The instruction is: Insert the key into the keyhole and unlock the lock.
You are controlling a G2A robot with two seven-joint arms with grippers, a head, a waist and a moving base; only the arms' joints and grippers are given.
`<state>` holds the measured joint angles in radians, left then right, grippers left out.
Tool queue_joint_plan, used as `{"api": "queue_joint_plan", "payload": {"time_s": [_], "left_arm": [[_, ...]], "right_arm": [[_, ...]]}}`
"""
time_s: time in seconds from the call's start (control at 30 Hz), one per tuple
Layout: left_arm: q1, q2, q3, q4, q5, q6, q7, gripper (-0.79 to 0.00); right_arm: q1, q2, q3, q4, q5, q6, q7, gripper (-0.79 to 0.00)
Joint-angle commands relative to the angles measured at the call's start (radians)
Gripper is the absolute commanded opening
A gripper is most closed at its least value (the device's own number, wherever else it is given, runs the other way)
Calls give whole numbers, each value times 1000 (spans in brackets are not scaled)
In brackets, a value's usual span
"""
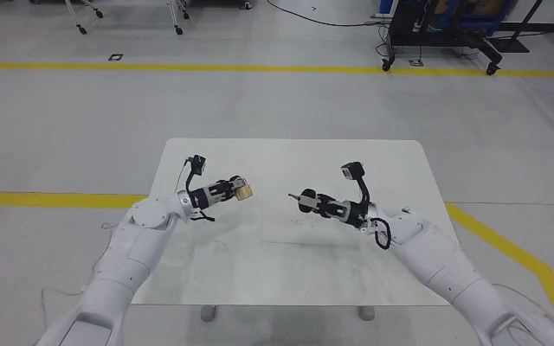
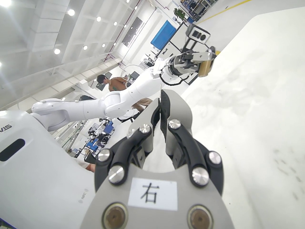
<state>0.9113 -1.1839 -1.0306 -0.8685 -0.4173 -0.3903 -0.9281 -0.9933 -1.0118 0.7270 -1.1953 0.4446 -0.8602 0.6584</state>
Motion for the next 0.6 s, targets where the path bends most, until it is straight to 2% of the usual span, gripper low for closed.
{"api": "queue_joint_plan", "payload": {"time_s": [0.0,0.2,0.37,0.57], "left_arm": [[12,-10,5,-8,-123,101,-34,-785],[-33,-40,51,40,-217,261,-112,-785],[-91,-59,70,114,-220,274,-100,-785],[-97,-66,66,138,-242,258,-89,-785]], "right_arm": [[2,-10,-12,0,0,16,-8,-785],[32,-48,-48,36,-13,42,-29,-785],[64,-69,-48,55,-51,68,-60,-785],[61,-71,-47,48,-33,63,-65,-785]]}}
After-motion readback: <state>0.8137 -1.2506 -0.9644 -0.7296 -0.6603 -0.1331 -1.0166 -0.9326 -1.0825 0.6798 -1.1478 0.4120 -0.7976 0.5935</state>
